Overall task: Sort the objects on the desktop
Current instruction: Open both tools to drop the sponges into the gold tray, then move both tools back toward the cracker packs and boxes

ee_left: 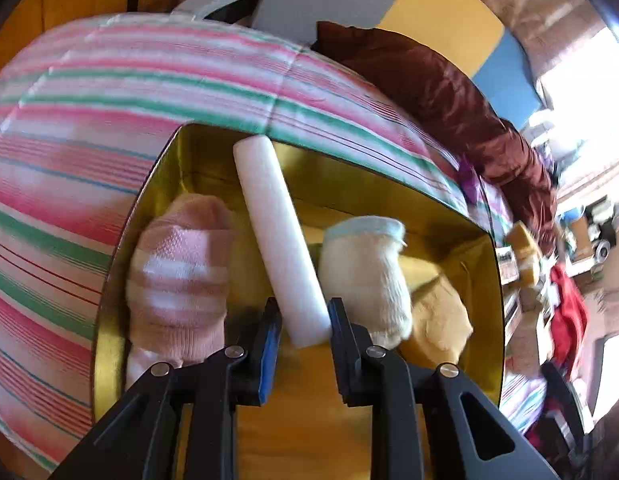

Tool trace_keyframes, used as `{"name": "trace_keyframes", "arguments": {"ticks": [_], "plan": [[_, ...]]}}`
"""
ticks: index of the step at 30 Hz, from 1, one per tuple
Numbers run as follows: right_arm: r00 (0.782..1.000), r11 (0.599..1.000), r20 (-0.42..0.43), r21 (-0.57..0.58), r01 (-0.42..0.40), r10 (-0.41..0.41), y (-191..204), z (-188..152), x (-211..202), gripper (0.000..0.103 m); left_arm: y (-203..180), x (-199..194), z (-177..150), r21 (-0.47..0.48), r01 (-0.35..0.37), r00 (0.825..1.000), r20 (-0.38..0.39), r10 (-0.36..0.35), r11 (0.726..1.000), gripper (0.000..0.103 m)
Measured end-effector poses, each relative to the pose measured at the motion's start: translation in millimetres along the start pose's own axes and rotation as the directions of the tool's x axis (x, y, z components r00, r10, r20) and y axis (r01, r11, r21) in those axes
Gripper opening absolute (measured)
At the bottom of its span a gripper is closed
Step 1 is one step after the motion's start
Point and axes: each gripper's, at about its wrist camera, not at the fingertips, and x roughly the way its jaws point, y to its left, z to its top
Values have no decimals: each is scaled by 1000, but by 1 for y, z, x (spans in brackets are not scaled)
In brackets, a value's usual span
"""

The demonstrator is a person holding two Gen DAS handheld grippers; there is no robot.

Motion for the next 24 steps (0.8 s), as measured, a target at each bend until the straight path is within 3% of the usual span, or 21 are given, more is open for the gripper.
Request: {"name": "trace_keyframes", "arguments": {"ticks": [2, 5, 10, 14, 17, 20, 24], "plan": [[1000, 1000, 26, 11, 14, -14, -9, -3, -11, 78, -12, -14, -6, 52, -94, 995, 50, 91, 994, 30], [998, 998, 51, 37, 41, -43, -24, -8, -24, 79, -22, -34, -17, 67, -227, 971, 99, 220, 972, 39], [995, 992, 51, 101, 76, -81, -51, -21, -35, 80, -23, -57, -35, -28, -252, 955, 154, 253, 967, 43], [994, 984, 34, 146, 102, -108, -74, -38, -42, 80, -27, -67, -56, -102, -197, 965, 153, 211, 975, 43], [990, 980, 23, 153, 131, -136, -92, -52, -49, 80, -42, -68, -72, -106, -129, 976, 162, 145, 986, 43], [983, 973, 8, 150, 178, -181, -110, -63, -55, 80, -70, -67, -85, -47, -58, 982, 178, 65, 997, 44], [969, 958, -10, 148, 244, -245, -141, -73, -67, 80, -116, -61, -103, 107, -6, 985, 173, -13, 994, 45]]}}
